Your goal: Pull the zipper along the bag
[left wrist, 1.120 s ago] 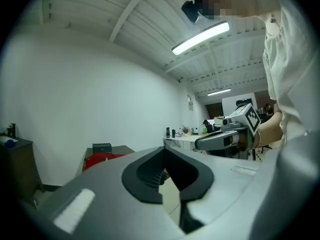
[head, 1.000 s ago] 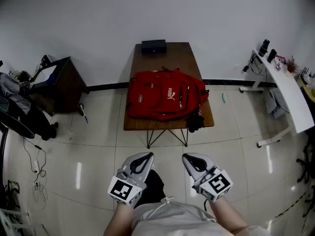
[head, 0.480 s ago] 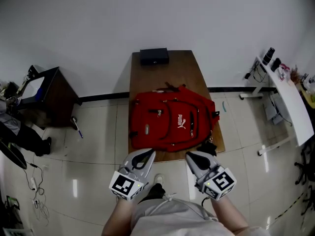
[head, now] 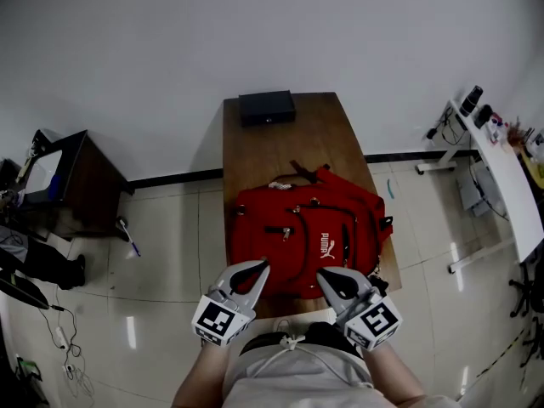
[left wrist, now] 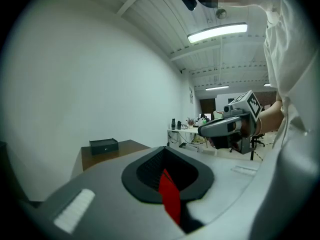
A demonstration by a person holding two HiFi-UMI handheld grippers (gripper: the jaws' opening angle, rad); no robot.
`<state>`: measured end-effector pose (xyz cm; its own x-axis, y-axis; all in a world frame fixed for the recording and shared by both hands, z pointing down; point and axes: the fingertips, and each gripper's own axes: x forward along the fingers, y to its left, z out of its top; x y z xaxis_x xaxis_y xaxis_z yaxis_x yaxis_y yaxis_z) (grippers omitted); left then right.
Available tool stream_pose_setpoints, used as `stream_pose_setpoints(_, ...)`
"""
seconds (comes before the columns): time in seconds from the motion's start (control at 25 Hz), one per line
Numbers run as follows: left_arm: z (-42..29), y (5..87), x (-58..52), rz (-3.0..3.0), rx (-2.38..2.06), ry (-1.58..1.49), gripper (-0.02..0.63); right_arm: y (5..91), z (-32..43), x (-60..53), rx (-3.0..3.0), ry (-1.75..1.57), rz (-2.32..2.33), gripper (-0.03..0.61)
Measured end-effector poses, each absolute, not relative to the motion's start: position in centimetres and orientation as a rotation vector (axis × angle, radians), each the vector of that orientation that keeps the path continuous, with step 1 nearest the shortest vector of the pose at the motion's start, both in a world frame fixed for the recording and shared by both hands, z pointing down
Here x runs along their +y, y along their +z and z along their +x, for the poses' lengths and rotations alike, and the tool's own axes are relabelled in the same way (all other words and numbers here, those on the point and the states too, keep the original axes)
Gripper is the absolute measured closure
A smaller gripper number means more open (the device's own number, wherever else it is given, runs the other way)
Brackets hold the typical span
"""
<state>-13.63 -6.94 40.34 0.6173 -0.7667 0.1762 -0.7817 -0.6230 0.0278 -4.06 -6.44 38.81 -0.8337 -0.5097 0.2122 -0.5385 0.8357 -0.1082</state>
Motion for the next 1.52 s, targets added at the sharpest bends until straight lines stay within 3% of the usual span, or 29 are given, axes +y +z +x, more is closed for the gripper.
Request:
stream_pose_setpoints(0.32,-13.2,42.7,-11.9,2.687,-1.276,0.251,0.607,40.0,-4.7,-11.8,-2.826,0.230,0.735,0.572)
stream_pose_setpoints(0.68,-10.9,46.3,-17.6,2.688,-1.201,0.431,0.607,44.3,-5.7,-19.6,-2.665,-0.122,0.380,0.572)
stream_pose_setpoints(0.92,-10.2,47.9,-20.8,2.685,-1.203,0.534,0.607,48.6,-7.2,-21.8,-2.573,-0.185,0.117,0.570)
stream_pose_setpoints(1.04,-10.2,49.5,-22.2,2.652,-1.204,0.625,0.607,50.4,-7.6,-22.9,-2.522,-0.241,-0.006,0.467)
stream_pose_setpoints(1.16,-9.9,50.7,-23.0,2.574,-1.195,0.617,0.607,51.0,-7.9,-23.9,-2.483,-0.290,-0.109,0.417)
stream_pose_setpoints(1.52,-10.6,53.1,-24.1,2.441,-1.210,0.627,0.607,53.6,-8.8,-25.3,-2.363,-0.295,-0.434,0.363)
